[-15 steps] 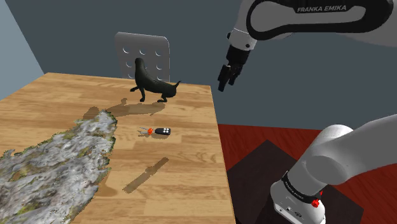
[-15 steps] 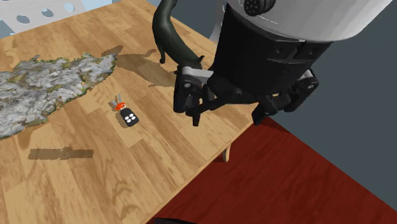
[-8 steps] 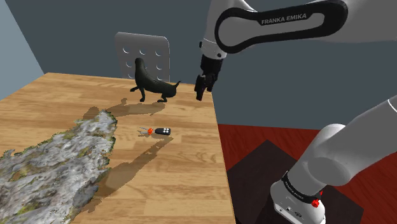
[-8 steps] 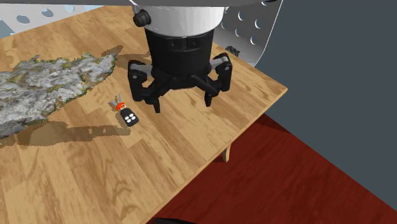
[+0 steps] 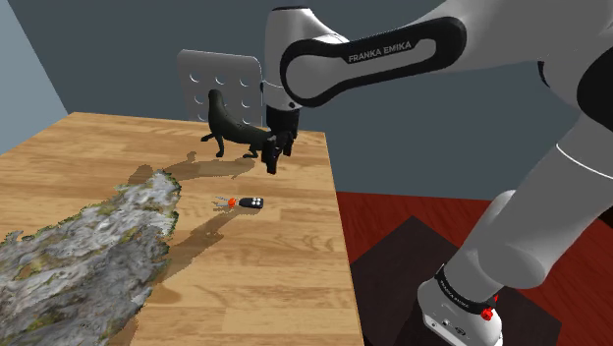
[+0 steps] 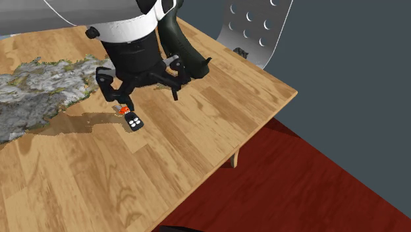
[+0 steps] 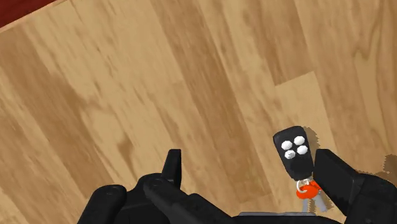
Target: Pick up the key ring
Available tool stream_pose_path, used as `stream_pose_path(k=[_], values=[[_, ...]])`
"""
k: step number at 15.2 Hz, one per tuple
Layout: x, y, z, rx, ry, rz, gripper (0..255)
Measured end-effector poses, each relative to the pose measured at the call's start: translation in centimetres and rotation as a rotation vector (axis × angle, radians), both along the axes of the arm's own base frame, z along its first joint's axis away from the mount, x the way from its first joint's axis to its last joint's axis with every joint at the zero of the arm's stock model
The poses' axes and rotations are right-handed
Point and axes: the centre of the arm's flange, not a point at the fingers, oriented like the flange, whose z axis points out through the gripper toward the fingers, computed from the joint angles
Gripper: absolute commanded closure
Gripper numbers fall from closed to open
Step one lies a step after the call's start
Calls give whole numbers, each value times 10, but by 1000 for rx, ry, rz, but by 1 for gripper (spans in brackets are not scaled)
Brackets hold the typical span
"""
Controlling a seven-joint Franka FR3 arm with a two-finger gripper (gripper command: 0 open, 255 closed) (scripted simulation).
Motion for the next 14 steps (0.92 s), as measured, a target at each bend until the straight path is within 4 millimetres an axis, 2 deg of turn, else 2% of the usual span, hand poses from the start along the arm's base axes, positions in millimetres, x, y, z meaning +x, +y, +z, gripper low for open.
stream_pose_path(k=[4, 8, 10, 14], values=[[13, 50, -26, -23, 10, 73, 0], [15, 100, -50, -46, 20, 145, 0], [17, 110, -60, -51, 22, 158, 0], [18, 112, -80, -52, 23, 161, 0]])
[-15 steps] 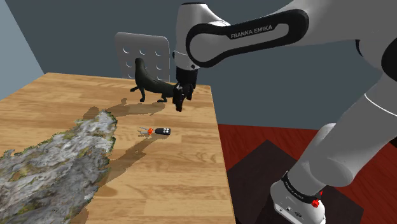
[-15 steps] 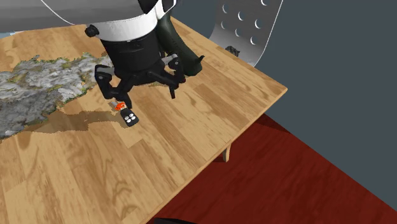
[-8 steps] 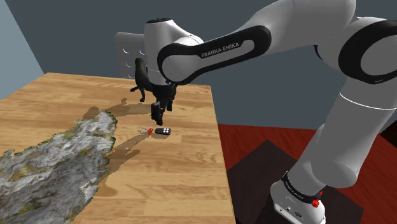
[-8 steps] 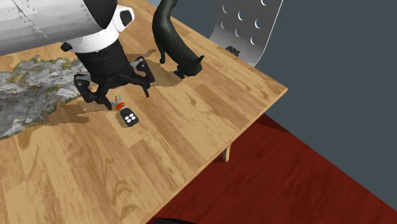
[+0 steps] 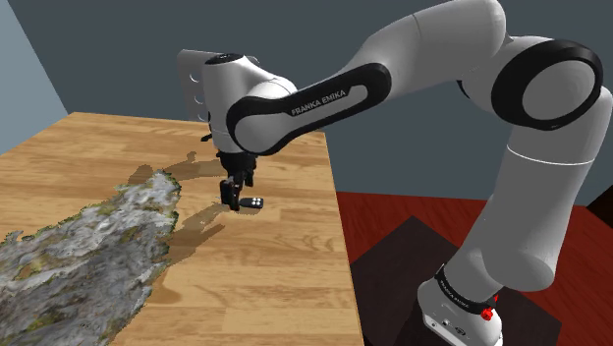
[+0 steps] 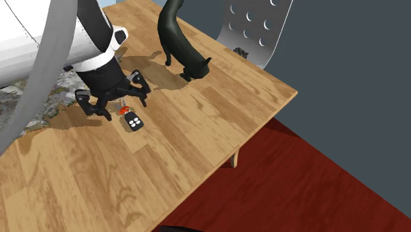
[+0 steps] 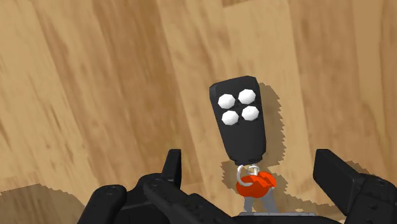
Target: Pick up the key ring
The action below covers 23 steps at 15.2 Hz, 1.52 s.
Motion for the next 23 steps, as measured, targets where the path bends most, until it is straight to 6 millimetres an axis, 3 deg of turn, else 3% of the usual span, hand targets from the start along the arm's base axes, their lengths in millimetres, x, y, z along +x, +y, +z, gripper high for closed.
stream_pose_path(k=[2, 3, 6, 14, 23], values=[[1, 0, -9, 0, 0, 0, 0], [1, 1, -12, 0, 0, 0, 255], [-4, 7, -10, 10, -1, 5, 255], [-1, 2, -9, 2, -2, 3, 255], [1, 1, 33, 0, -1, 0, 255]])
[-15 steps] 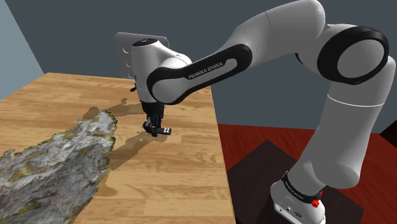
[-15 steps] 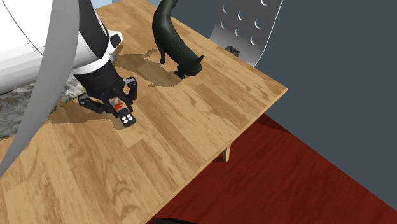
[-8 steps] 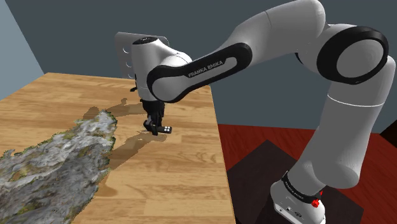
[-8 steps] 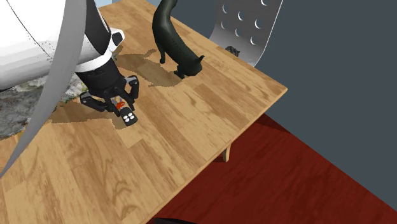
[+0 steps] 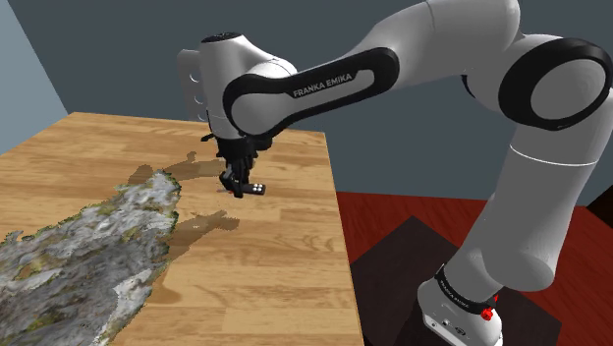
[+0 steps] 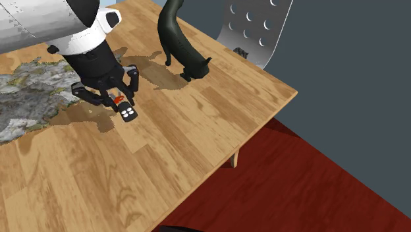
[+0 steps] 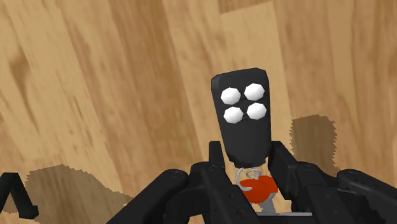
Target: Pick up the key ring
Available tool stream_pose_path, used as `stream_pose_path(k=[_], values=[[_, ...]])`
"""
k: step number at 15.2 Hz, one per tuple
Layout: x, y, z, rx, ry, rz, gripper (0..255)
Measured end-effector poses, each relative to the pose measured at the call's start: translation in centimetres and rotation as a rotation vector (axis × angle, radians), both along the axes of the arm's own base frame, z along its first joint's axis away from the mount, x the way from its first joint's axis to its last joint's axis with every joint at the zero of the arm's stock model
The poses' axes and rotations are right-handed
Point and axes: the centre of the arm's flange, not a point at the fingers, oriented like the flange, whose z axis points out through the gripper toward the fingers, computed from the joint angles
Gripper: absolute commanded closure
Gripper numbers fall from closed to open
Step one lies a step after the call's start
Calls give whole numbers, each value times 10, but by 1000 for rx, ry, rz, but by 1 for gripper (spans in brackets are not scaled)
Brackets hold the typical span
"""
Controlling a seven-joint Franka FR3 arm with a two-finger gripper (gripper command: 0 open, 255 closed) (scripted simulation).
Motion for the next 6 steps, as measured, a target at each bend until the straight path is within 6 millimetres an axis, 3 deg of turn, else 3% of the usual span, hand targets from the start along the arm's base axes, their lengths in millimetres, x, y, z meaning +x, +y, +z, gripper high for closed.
stream_pose_path(k=[6], values=[[0, -1, 30, 0, 0, 0, 255]])
